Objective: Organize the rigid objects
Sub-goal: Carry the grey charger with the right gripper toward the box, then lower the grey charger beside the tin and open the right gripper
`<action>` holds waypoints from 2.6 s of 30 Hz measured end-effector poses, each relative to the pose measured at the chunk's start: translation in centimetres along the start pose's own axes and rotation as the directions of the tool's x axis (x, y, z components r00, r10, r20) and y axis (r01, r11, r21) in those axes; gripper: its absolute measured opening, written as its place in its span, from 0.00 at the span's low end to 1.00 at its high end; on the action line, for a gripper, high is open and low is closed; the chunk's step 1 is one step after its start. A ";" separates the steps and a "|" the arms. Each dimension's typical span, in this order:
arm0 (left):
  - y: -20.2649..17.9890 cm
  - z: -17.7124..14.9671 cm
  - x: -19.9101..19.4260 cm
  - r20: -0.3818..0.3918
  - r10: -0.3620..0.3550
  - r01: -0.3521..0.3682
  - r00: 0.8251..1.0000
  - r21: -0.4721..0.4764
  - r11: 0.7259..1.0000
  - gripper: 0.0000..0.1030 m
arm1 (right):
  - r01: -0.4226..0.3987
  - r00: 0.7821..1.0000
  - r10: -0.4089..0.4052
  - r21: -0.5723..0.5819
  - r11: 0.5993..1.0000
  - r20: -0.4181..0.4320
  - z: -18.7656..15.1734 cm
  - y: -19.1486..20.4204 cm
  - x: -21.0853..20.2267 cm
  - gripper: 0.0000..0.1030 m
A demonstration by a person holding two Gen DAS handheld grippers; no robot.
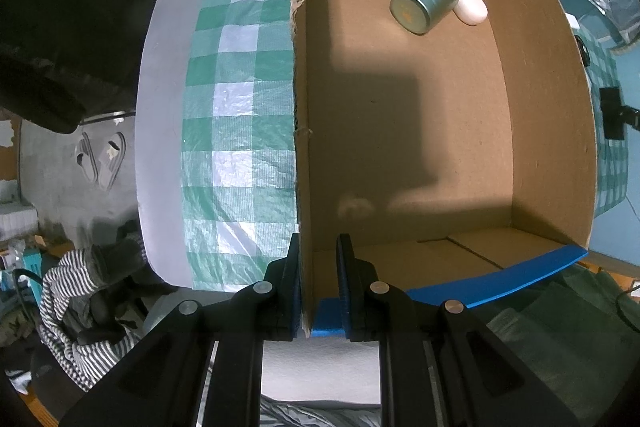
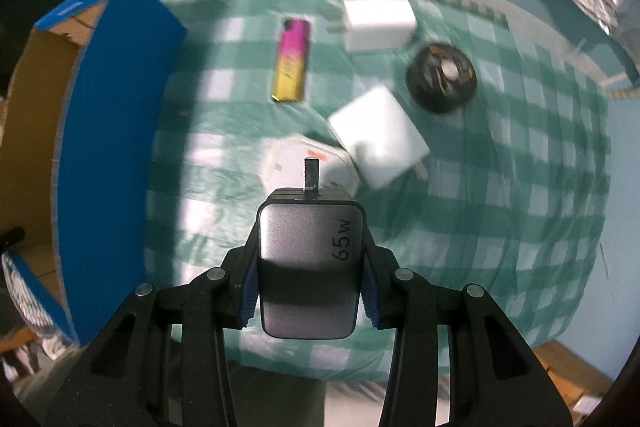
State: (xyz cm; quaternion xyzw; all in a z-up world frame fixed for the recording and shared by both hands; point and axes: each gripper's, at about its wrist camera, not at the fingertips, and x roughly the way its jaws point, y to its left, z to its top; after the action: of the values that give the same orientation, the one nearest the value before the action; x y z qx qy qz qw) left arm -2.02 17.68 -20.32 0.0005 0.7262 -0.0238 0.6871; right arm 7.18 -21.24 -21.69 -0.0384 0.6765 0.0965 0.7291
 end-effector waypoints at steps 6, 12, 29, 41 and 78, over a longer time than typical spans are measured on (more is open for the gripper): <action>0.2 -0.2 0.1 0.001 0.000 0.000 1.000 -0.004 1.000 0.15 | -0.023 0.999 0.024 -0.066 0.998 0.024 1.6 2.4 -2.5 0.39; 0.2 -0.3 0.3 -0.002 0.008 -0.008 1.000 -0.004 1.000 0.15 | -0.040 0.998 0.047 -0.142 0.989 0.051 3.1 5.0 -4.0 0.39; 0.5 -0.5 0.4 0.001 0.000 0.000 1.000 -0.012 1.000 0.15 | -0.061 0.994 0.093 -0.416 0.908 0.058 7.4 16.3 -5.2 0.39; 1.1 -0.4 0.4 -0.003 -0.004 0.004 1.000 -0.019 1.000 0.15 | -0.042 0.999 0.038 -0.553 0.832 -0.018 7.6 20.9 -0.8 0.39; 0.5 0.0 0.7 -0.013 0.008 -0.008 1.000 0.000 1.000 0.15 | -0.009 1.000 0.025 -0.581 0.814 0.019 6.7 20.6 -2.1 0.54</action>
State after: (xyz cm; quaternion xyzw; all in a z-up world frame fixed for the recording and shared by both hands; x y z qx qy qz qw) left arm -2.07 18.11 -21.00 0.0033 0.7305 -0.0209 0.6826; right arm 9.68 -0.05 -17.51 -0.2520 0.6055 0.3052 0.6904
